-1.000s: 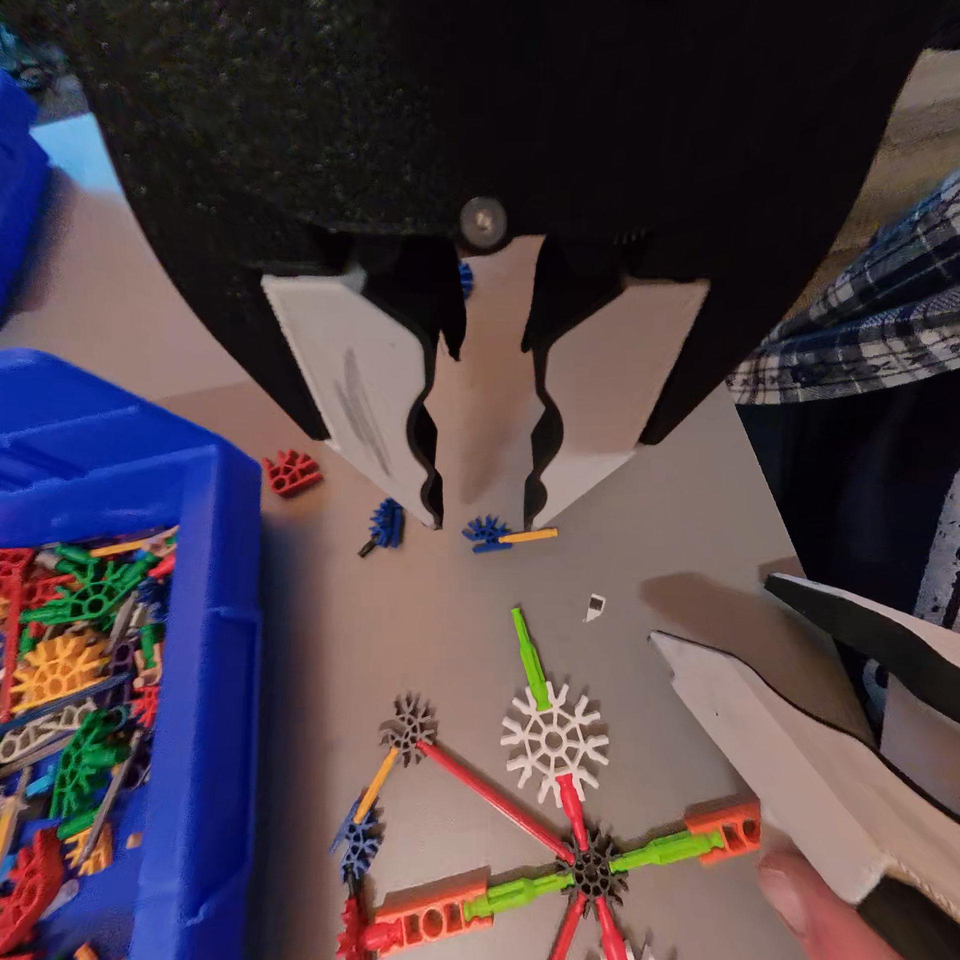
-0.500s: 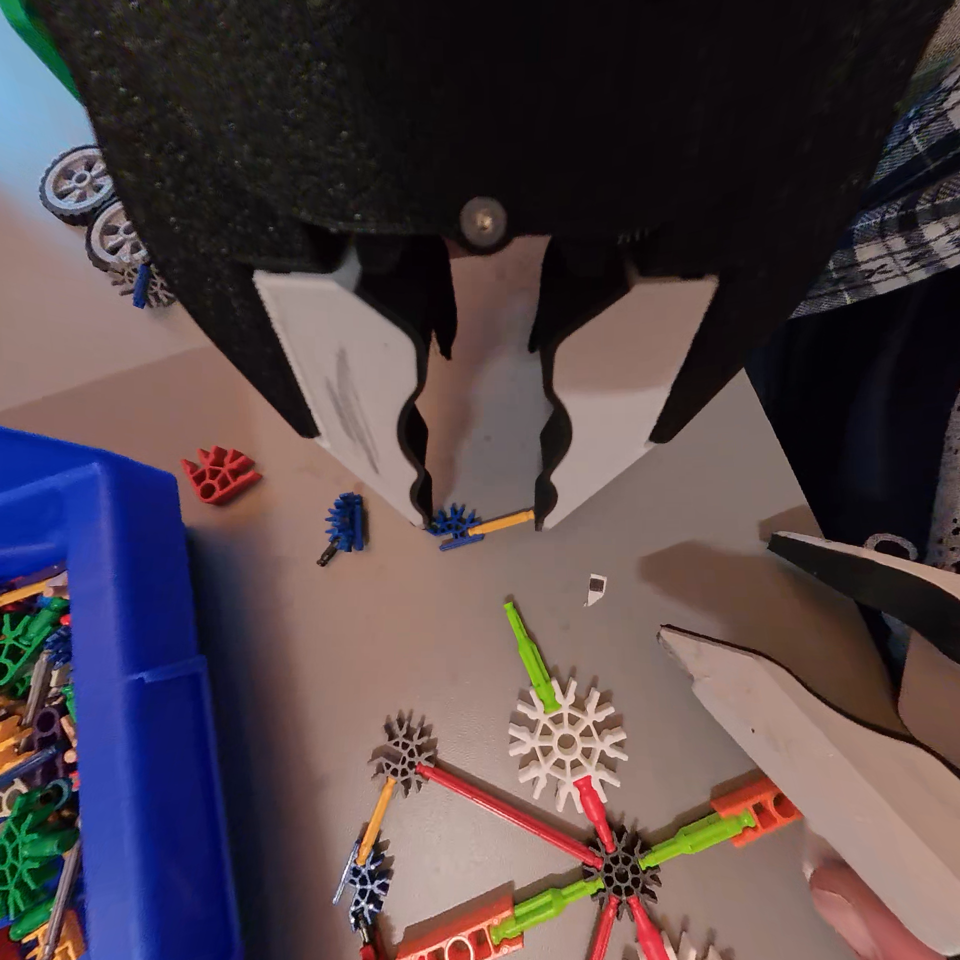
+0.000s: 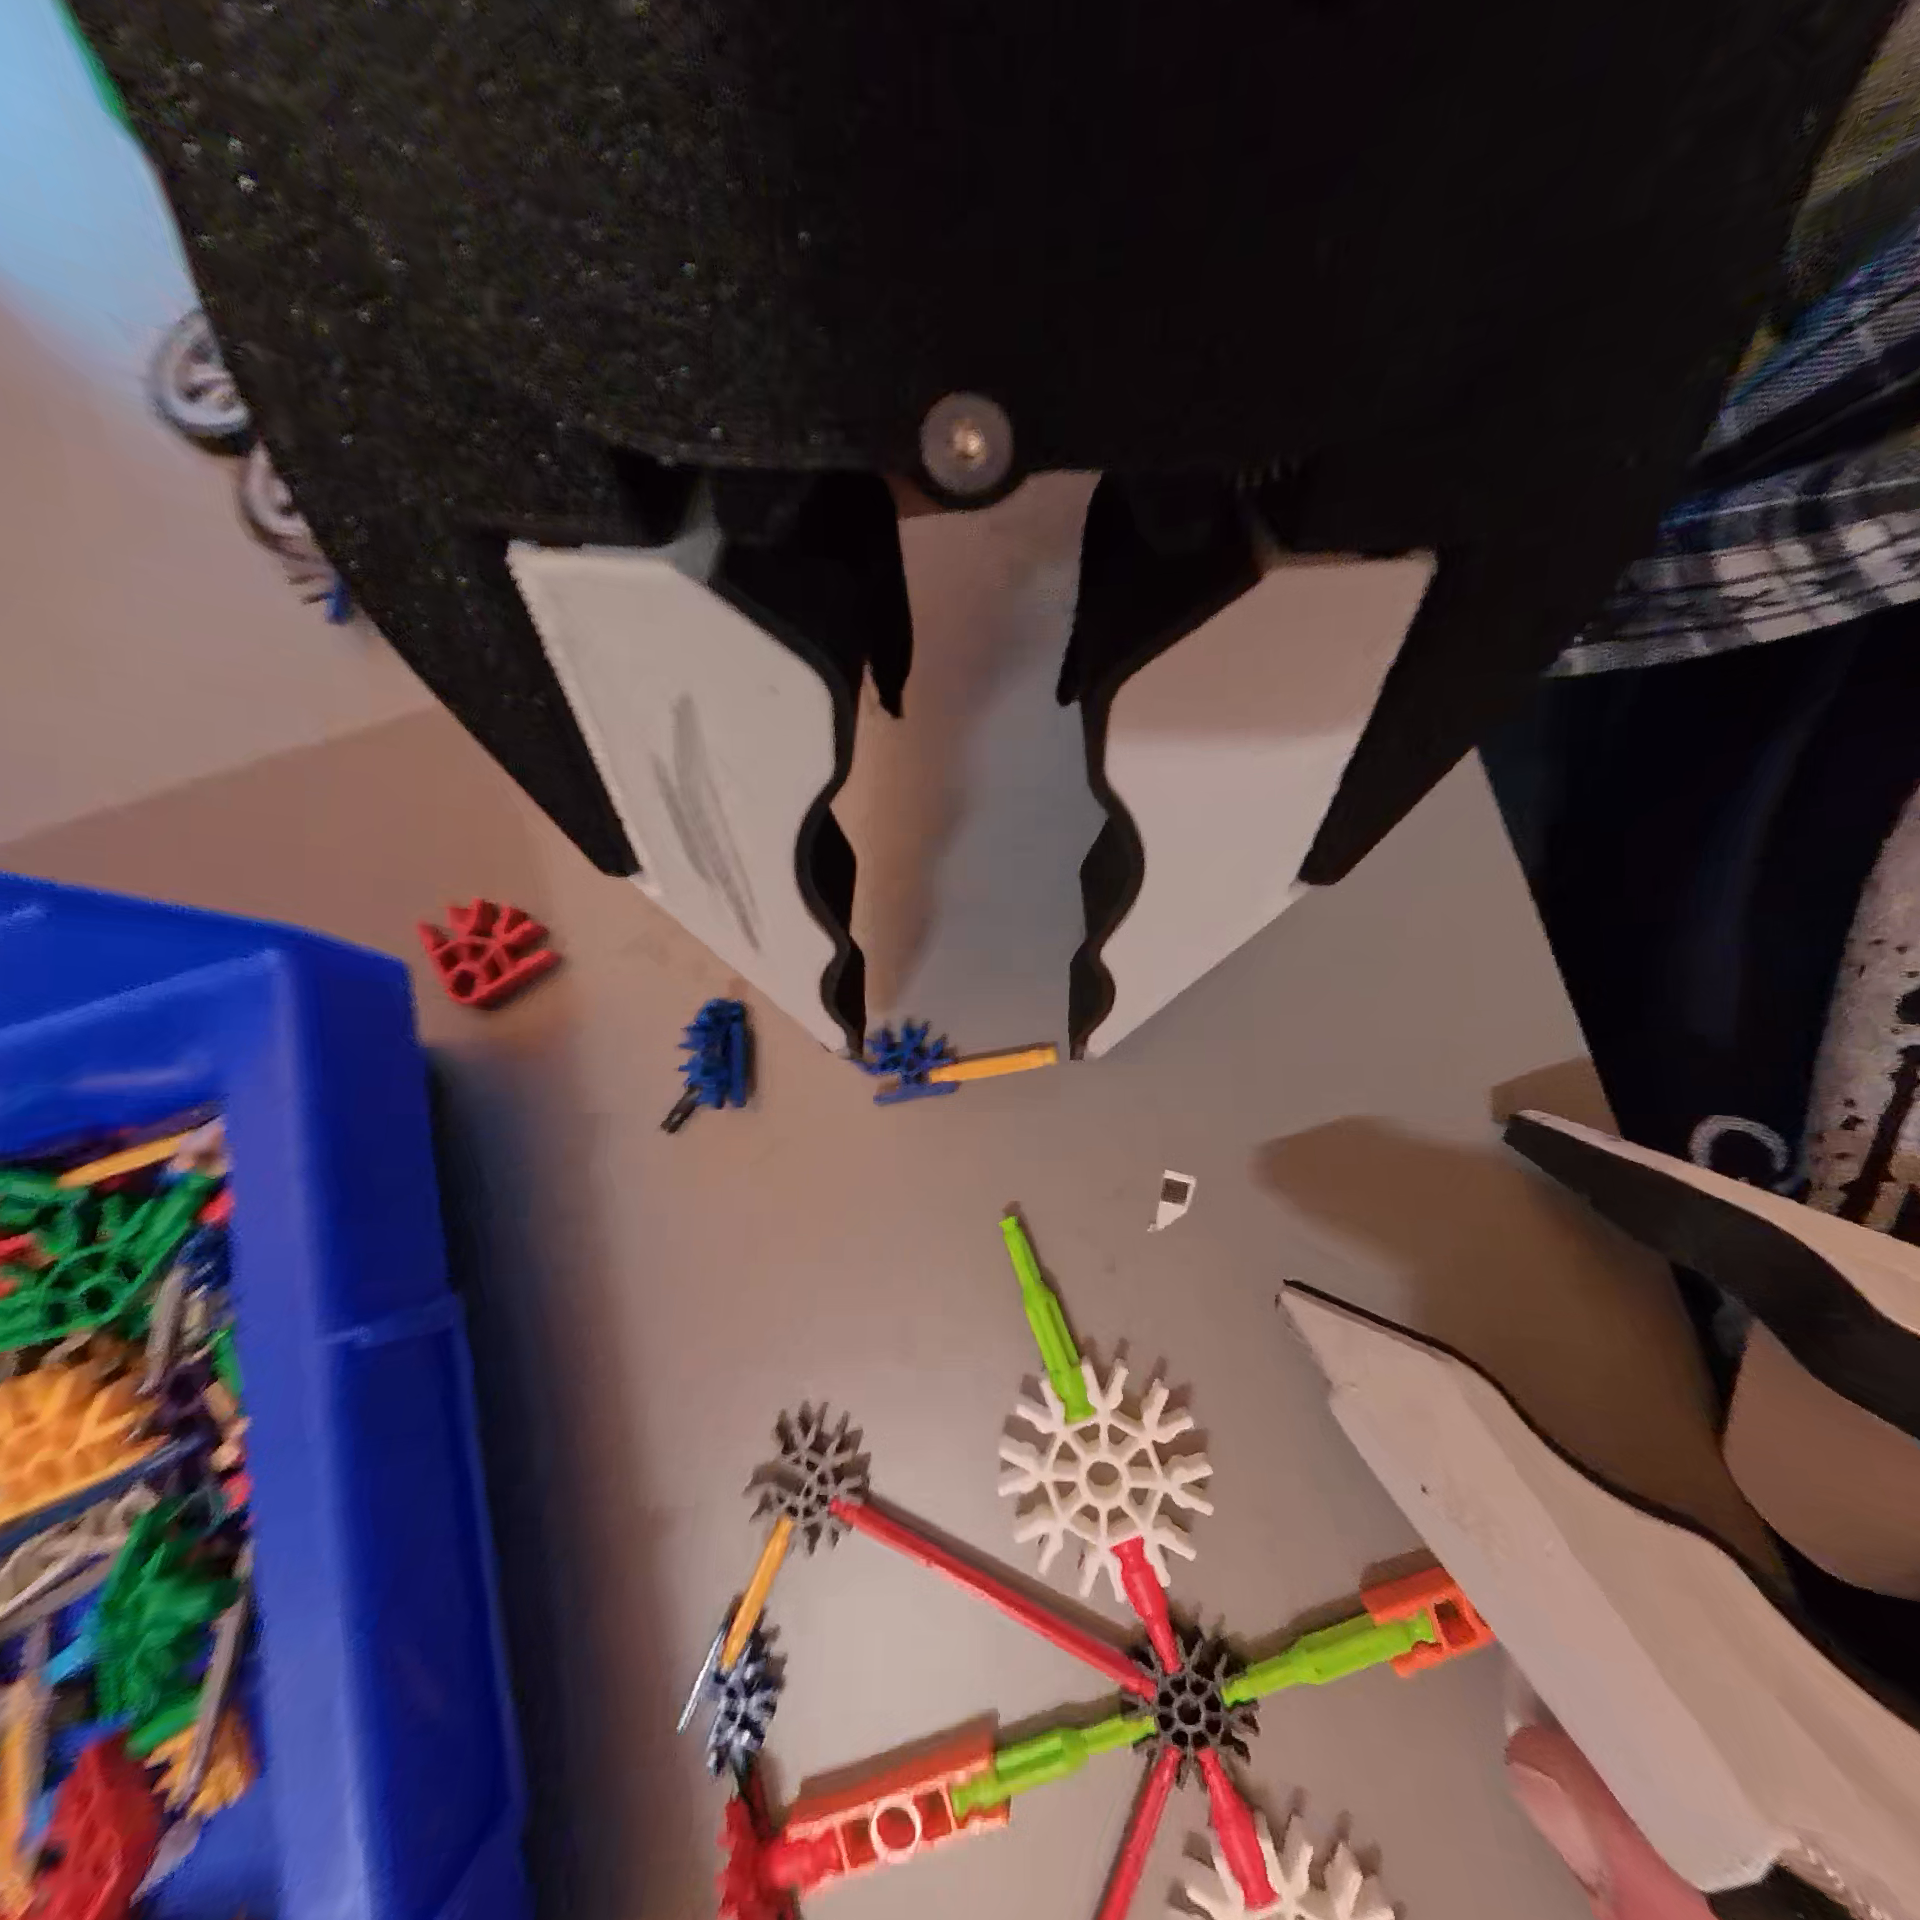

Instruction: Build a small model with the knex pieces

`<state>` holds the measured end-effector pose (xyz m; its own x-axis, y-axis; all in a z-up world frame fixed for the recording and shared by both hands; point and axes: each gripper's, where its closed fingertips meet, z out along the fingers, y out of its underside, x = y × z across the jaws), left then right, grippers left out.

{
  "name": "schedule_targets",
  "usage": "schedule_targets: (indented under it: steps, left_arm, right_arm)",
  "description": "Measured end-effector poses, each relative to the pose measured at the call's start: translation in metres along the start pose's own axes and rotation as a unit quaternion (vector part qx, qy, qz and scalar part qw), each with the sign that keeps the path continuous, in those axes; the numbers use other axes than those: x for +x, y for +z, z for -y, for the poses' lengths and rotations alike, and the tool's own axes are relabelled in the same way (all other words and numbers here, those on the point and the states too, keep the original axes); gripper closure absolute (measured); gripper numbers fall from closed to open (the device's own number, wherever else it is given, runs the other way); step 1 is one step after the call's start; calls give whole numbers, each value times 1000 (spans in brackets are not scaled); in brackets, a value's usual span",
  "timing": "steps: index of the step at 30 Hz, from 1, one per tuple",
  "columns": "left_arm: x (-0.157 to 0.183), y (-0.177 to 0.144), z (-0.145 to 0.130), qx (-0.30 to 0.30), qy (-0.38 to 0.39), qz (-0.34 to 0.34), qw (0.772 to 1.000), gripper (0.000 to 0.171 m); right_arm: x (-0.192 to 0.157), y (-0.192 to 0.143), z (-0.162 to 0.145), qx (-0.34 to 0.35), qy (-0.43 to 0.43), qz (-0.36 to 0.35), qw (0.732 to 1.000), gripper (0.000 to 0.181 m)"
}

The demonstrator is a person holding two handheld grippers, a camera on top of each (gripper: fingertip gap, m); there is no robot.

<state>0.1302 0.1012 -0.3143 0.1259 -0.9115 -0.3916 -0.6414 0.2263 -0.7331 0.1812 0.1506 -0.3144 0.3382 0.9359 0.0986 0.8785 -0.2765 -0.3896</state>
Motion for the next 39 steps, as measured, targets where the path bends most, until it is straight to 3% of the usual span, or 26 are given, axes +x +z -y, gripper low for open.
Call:
schedule_targets:
  steps: [5,15,21,25,33,35,39]
  left_arm:
    - [-1,-1,-1,0,0,0,1000,117]
    - [-3,-3,-2,0,-1,-4,1000,117]
    - [-4,-4,-3,0,0,-2,1000,117]
    - [-4,-5,-3,1,2,0,1000,117]
    - [-4,-7,-2,4,7,3,1000,117]
    - [-3,-7,-2,5,8,3,1000,117]
    - [-3,-8,-2,6,11,4,1000,117]
  right_arm:
    - [11,5,2,-11,-42,4,999,144]
    - [-2,5,-13,-38,-33,26,998,172]
    - [-5,7,-13,-46,-31,-5,998,161]
    - [-10,8,-10,-42,-28,-4,999,166]
    - [-7,5,-19,-54,86,-34,994,169]
    - [-13,4,-20,-49,113,-33,992,163]
    - [-25,-5,-22,-41,102,-23,994,159]
